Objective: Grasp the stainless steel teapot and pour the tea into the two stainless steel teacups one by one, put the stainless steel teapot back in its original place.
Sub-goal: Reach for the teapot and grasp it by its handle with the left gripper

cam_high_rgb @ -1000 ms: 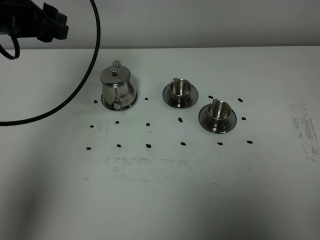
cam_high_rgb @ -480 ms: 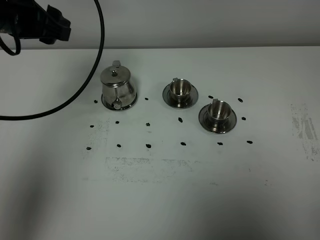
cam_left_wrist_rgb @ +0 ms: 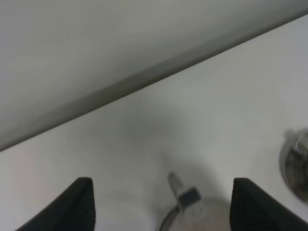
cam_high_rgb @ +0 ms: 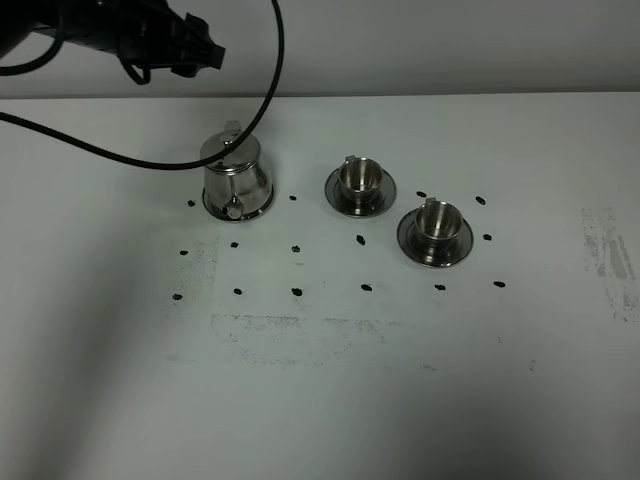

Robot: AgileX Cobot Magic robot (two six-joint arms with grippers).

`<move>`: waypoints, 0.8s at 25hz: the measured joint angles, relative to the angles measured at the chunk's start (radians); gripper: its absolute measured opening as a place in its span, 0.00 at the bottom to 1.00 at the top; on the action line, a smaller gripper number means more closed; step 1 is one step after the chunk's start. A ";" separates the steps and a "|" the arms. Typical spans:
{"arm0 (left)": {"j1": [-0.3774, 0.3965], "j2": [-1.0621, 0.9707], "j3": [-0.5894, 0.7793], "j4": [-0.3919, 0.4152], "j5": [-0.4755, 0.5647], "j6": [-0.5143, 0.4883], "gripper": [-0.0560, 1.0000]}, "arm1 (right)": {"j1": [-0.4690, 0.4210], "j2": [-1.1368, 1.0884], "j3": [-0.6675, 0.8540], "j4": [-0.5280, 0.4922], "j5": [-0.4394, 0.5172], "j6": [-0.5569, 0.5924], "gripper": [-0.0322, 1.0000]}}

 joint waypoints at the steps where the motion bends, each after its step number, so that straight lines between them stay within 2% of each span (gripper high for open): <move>1: -0.008 0.033 -0.028 0.000 -0.001 -0.002 0.59 | 0.000 0.000 0.000 0.000 0.000 0.000 0.36; 9: -0.047 0.230 -0.201 -0.003 -0.006 -0.074 0.59 | 0.000 0.000 0.000 0.000 0.000 0.000 0.36; 20: -0.036 0.354 -0.214 -0.006 -0.017 -0.092 0.59 | 0.000 0.000 0.000 0.000 0.000 0.000 0.36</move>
